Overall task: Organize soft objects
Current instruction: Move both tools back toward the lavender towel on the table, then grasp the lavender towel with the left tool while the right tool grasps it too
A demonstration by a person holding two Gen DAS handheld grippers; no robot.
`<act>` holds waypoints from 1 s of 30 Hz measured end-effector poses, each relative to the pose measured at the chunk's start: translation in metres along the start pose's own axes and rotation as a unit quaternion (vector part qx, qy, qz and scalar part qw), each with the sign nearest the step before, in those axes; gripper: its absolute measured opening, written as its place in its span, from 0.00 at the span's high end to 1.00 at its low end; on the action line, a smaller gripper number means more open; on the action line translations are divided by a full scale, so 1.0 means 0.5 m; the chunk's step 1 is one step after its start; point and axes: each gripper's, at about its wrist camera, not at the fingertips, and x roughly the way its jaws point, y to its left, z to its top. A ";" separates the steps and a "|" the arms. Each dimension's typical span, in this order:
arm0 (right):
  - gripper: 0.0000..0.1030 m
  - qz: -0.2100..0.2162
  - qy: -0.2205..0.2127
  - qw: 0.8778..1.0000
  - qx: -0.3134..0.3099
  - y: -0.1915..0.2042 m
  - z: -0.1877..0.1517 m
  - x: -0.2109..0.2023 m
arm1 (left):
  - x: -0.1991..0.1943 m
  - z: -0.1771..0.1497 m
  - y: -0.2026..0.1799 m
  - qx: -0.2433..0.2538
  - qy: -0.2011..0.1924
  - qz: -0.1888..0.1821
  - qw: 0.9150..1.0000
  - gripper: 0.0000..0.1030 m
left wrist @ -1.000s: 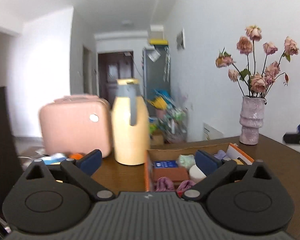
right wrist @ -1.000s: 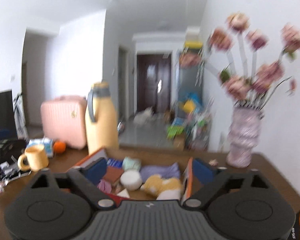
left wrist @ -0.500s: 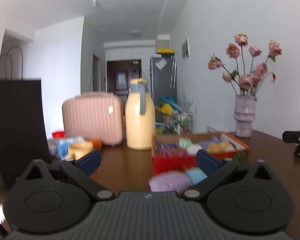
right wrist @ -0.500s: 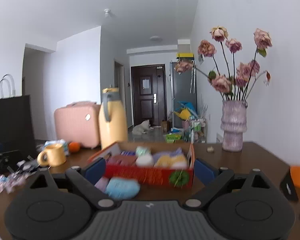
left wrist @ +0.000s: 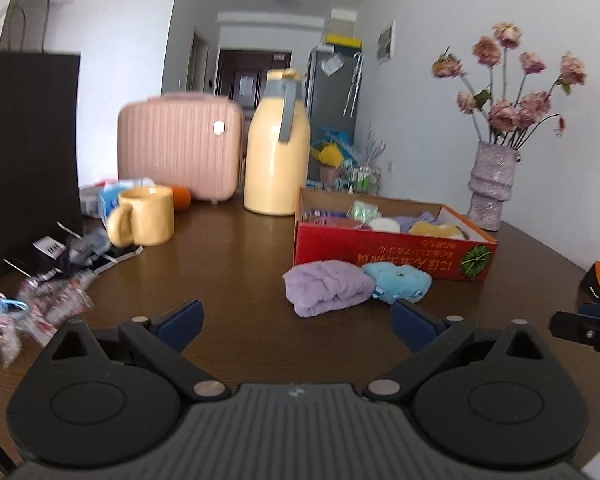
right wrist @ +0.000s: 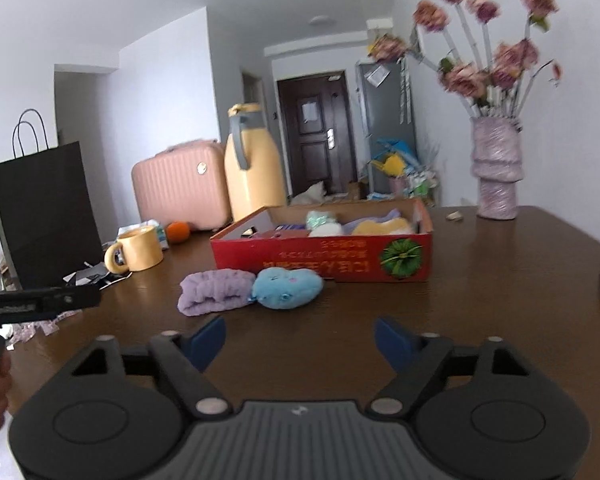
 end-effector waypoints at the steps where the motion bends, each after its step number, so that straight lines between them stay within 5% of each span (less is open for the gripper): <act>1: 0.33 0.006 0.007 1.000 0.000 0.002 0.007 0.022 | 0.017 0.003 0.002 -0.005 0.007 -0.001 1.000 0.10; 9: 0.48 0.088 0.051 0.995 0.006 0.032 0.097 0.274 | 0.216 0.048 0.009 -0.046 0.063 -0.024 0.997 0.23; 11: 0.49 0.106 0.067 0.992 0.004 0.044 0.115 0.340 | 0.283 0.058 0.020 -0.070 0.088 -0.037 0.993 0.31; 13: 0.50 0.118 0.090 0.989 0.011 0.052 0.126 0.406 | 0.337 0.063 0.031 -0.096 0.118 -0.044 0.987 0.52; 17: 0.61 0.135 0.138 0.981 0.026 0.062 0.120 0.507 | 0.412 0.049 0.064 -0.138 0.171 -0.073 0.973 0.63; 19: 0.62 0.132 0.136 0.982 0.022 0.069 0.110 0.526 | 0.418 0.040 0.077 -0.150 0.176 -0.087 0.969 0.74; 23: 0.61 0.129 0.135 0.982 -0.009 0.097 0.101 0.530 | 0.413 0.042 0.096 -0.157 0.167 -0.071 0.971 0.76; 26: 0.76 0.131 0.135 0.982 -0.023 0.109 0.099 0.532 | 0.416 0.043 0.101 -0.164 0.171 -0.073 0.969 0.80; 30: 0.83 0.141 0.130 0.981 -0.002 0.099 0.115 0.494 | 0.409 0.051 0.087 -0.140 0.162 -0.069 0.974 0.85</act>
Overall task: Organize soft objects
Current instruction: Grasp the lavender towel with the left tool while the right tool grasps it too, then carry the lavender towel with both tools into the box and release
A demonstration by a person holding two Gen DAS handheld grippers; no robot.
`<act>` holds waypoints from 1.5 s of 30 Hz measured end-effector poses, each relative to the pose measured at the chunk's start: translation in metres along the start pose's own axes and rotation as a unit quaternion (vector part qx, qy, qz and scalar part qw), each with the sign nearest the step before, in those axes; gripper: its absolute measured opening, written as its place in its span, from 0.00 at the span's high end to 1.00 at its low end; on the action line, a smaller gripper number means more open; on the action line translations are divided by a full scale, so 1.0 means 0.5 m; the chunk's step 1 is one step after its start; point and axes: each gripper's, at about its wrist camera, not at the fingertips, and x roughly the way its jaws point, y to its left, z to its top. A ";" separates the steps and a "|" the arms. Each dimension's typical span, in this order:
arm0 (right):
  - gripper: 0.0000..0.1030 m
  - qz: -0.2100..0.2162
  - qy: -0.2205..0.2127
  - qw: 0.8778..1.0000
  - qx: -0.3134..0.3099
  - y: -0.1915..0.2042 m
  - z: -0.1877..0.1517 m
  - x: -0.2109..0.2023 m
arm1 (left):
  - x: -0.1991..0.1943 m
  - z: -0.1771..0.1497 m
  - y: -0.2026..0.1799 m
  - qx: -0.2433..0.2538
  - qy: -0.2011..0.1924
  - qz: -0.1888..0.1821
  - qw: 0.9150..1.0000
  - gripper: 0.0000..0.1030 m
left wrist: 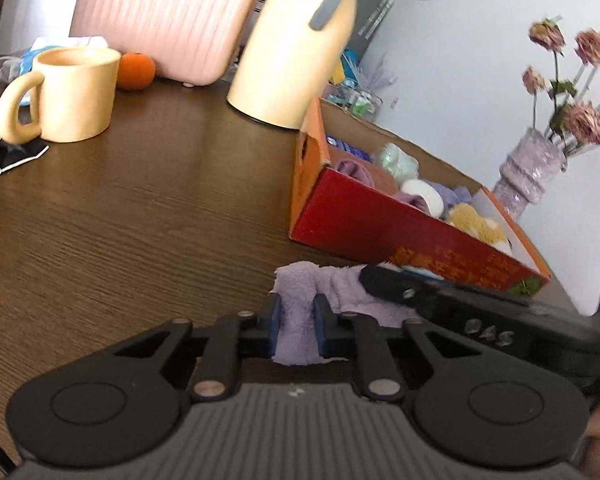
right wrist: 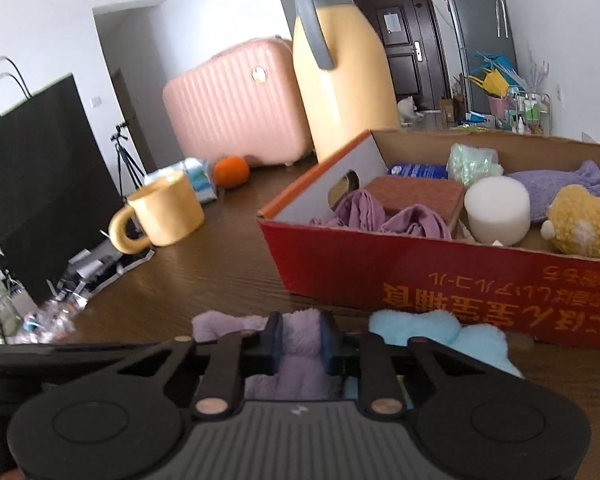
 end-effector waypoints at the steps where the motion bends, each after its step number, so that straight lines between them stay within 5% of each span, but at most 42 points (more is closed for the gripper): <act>1: 0.83 0.001 -0.006 1.000 -0.003 0.006 -0.004 -0.020 | -0.003 0.000 -0.004 0.006 0.003 0.001 1.000 0.86; 11: 0.83 -0.045 -0.072 0.996 0.030 0.015 -0.162 -0.356 | -0.209 -0.104 -0.135 0.090 0.007 -0.104 0.990 0.86; 21: 0.83 -0.096 -0.096 0.988 0.075 -0.033 -0.255 -0.478 | -0.228 -0.220 -0.269 0.155 0.050 -0.147 0.976 0.86; 27: 0.83 -0.089 -0.113 0.987 0.072 -0.063 -0.201 -0.457 | -0.217 -0.198 -0.291 0.164 0.042 -0.141 0.975 0.86; 33: 0.83 -0.099 -0.136 0.985 0.033 -0.139 0.009 -0.380 | -0.146 -0.037 -0.333 0.176 0.001 -0.156 0.972 0.86; 36: 0.83 -0.100 -0.094 0.989 0.045 -0.211 0.119 -0.282 | -0.053 0.072 -0.354 0.173 0.002 -0.147 0.974 0.86; 40: 0.83 -0.142 -0.013 0.989 0.044 -0.282 0.190 -0.139 | 0.130 0.177 -0.357 0.131 0.058 -0.107 0.984 0.86; 45: 0.84 -0.191 0.048 0.980 0.009 -0.292 0.189 -0.030 | 0.286 0.176 -0.362 0.142 0.120 -0.061 0.981 0.86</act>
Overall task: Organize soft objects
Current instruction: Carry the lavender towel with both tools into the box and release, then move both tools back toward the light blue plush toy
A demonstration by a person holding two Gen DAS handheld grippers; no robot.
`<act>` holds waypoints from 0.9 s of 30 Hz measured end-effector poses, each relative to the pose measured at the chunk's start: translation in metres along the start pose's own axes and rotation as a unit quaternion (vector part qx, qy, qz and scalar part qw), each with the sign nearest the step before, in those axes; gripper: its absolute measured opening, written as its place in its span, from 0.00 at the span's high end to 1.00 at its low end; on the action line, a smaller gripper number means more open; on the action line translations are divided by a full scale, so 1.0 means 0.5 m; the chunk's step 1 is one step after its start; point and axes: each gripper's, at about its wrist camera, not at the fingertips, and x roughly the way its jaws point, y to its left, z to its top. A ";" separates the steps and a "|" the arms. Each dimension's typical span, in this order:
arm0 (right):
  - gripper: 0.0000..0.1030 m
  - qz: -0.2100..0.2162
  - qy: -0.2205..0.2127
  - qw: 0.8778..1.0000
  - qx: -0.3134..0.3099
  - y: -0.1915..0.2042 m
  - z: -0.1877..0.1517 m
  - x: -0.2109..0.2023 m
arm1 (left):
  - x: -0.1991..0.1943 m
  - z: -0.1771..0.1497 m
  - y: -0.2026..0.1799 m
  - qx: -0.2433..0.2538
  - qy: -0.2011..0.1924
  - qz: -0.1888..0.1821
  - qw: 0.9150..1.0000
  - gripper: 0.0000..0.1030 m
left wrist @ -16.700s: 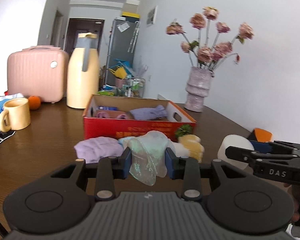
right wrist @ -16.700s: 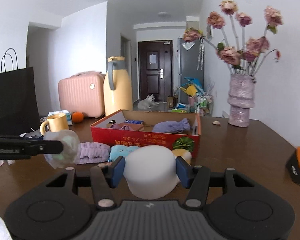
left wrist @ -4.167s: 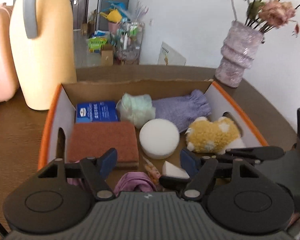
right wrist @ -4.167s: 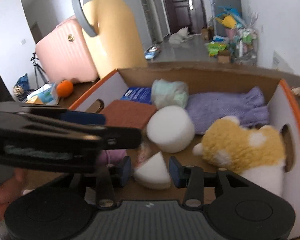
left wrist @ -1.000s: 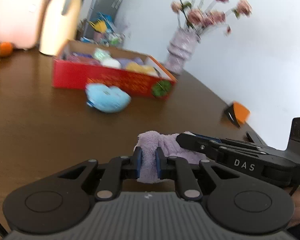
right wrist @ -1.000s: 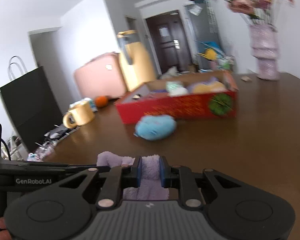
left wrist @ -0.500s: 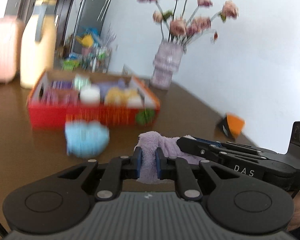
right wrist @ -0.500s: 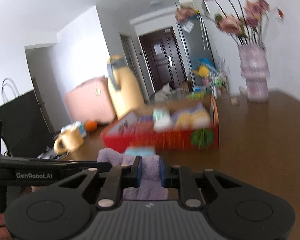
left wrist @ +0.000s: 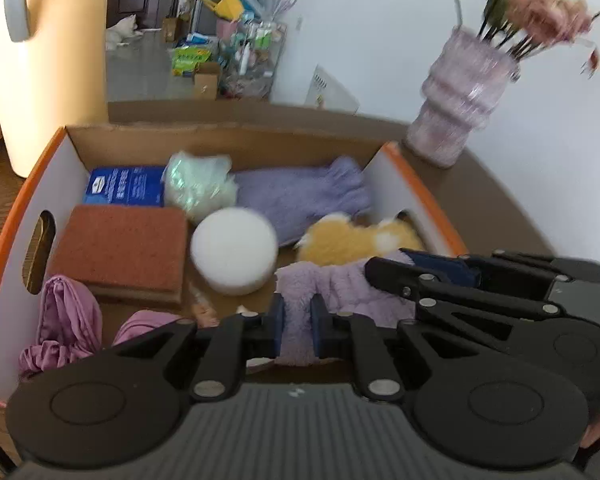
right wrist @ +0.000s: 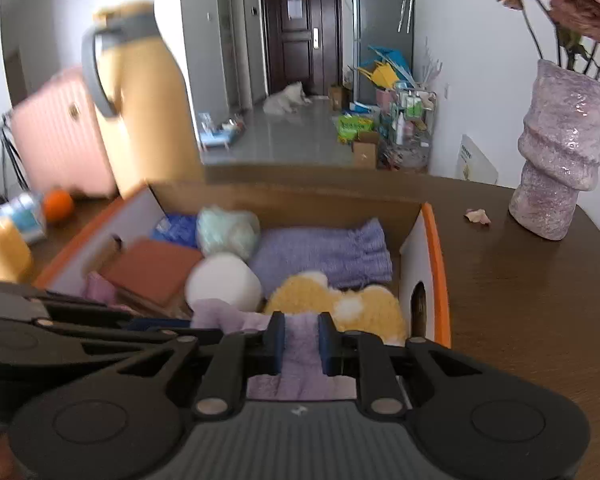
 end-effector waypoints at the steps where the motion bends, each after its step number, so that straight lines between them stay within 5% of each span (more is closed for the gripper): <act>1: 0.84 0.004 0.005 1.000 0.002 -0.001 -0.002 0.010 | 0.014 -0.002 0.001 0.003 0.007 0.012 1.000 0.86; 8: 0.79 0.009 0.015 1.000 0.010 -0.005 -0.022 0.035 | 0.056 -0.026 0.044 -0.016 0.031 -0.006 0.999 0.82; 10: 0.73 0.009 0.015 1.000 0.012 -0.010 -0.016 0.019 | 0.046 -0.026 0.042 -0.014 0.026 -0.003 1.000 0.66; 12: 0.64 0.008 -0.005 1.000 0.010 -0.016 -0.006 -0.016 | 0.025 -0.023 0.036 -0.001 0.020 0.015 1.000 0.62; 18: 0.59 -0.009 -0.066 0.998 -0.012 -0.017 0.017 -0.179 | -0.136 -0.010 0.033 0.029 -0.050 0.033 0.998 0.53; 21: 0.44 -0.016 -0.098 0.995 -0.021 -0.020 0.000 -0.265 | -0.236 -0.025 0.039 0.038 -0.098 0.055 0.993 0.44; 27: 0.26 -0.025 -0.162 0.986 -0.025 -0.022 -0.078 -0.394 | -0.416 -0.122 0.039 0.070 -0.191 0.119 0.972 0.19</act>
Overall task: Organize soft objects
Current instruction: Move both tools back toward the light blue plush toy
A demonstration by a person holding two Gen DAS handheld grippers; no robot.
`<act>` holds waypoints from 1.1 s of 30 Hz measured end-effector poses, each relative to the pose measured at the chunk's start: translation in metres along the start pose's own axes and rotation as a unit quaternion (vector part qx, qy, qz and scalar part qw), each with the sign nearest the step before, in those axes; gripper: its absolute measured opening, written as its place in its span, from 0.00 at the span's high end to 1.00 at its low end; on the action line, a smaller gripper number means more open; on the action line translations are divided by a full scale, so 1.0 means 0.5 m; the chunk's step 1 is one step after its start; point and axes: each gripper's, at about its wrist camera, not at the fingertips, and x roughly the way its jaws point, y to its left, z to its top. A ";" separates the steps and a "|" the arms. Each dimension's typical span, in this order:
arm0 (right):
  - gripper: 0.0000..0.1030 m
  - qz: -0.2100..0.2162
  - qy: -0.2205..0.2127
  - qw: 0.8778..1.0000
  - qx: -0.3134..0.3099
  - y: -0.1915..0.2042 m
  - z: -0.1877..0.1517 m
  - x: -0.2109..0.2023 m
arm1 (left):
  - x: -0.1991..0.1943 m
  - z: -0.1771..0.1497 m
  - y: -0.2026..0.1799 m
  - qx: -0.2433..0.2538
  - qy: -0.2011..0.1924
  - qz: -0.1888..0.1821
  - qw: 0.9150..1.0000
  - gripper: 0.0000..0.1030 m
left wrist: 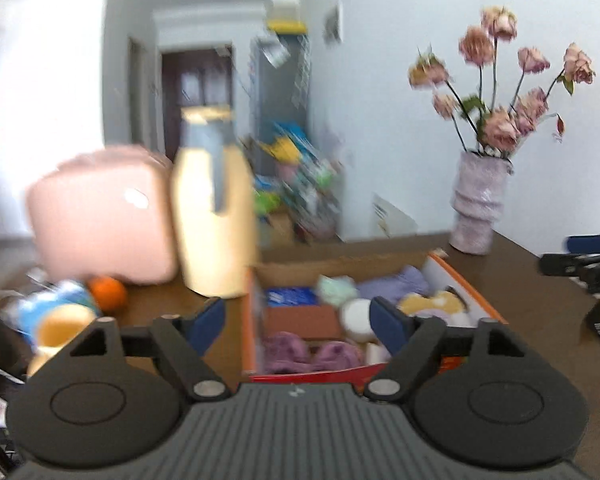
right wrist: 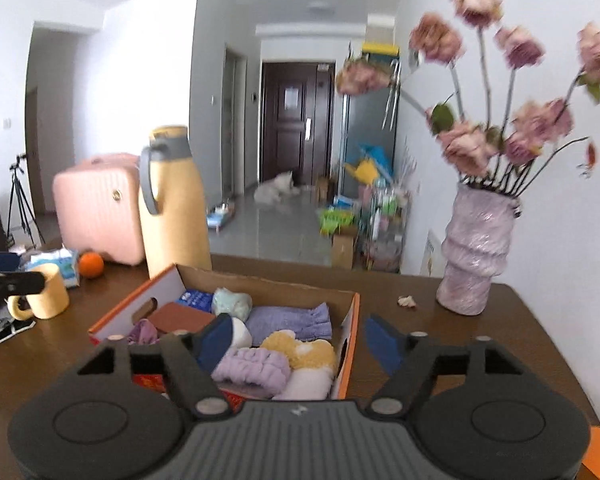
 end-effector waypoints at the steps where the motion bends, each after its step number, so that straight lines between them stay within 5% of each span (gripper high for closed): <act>1: 0.24 0.002 -0.011 1.000 0.003 0.003 -0.007 -0.018 | -0.026 -0.010 0.003 0.004 -0.016 0.015 1.000 0.18; 12: 0.20 0.007 -0.066 0.997 0.039 0.050 -0.055 -0.135 | -0.171 -0.085 -0.016 0.010 -0.068 0.039 0.997 0.17; 22: 0.10 0.031 -0.071 0.996 0.043 0.120 -0.282 -0.296 | -0.338 -0.278 -0.033 -0.012 -0.093 0.033 0.995 0.11; 27: 0.10 0.045 -0.028 0.997 0.050 0.142 -0.374 -0.322 | -0.377 -0.359 -0.023 -0.039 -0.044 0.024 0.998 0.11; 33: 0.11 0.058 -0.002 0.995 0.082 0.133 -0.383 -0.288 | -0.353 -0.389 -0.008 -0.051 -0.001 0.028 0.998 0.11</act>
